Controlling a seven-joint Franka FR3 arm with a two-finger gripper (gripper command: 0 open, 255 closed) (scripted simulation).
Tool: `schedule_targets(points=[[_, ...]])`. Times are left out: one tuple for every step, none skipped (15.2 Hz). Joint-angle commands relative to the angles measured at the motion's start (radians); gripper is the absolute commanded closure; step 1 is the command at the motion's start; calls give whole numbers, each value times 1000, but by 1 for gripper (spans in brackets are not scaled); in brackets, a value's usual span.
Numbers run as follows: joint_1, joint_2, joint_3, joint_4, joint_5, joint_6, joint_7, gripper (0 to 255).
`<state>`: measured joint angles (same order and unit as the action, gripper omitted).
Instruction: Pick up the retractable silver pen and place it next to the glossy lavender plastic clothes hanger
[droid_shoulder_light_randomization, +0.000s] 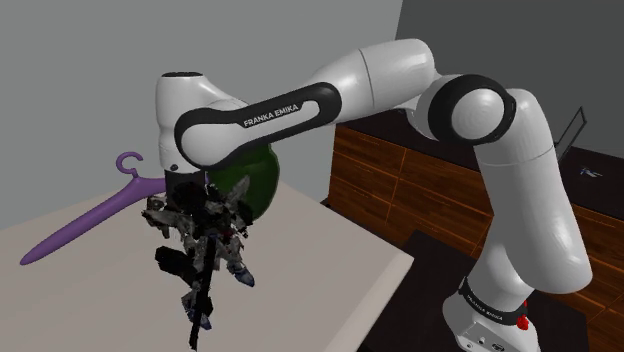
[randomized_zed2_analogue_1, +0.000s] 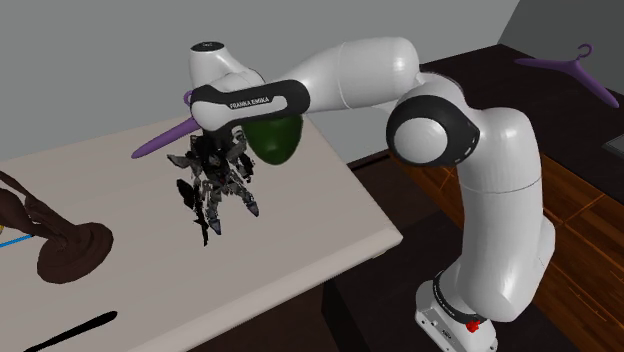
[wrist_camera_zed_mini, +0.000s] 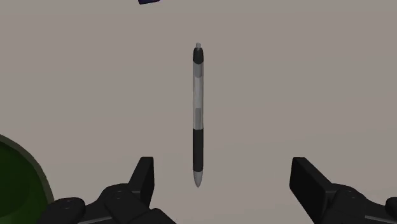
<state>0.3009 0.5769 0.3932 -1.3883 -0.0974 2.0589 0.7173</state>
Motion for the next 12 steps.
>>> schedule_targets(points=[[-6, -19, -22, -122, -51, 21, -28, 0], [-1, -35, -29, -109, -39, -5, -35, 0], [5, -49, -37, -95, -28, -31, -41, 0], [9, -59, -42, -82, -21, -52, -45, 0], [9, -59, -42, -82, -21, -52, -46, 0], [9, -59, -42, -82, -21, -52, -45, 0], [9, -59, -42, -82, -21, -52, -45, 0], [9, -59, -42, -82, -21, -52, -45, 0], [9, -59, -42, -82, -21, -52, -45, 0], [9, -59, -42, -82, -21, -52, -45, 0], [8, -59, -41, -82, -21, -52, -45, 0], [8, -59, -41, -82, -22, -52, -45, 0]])
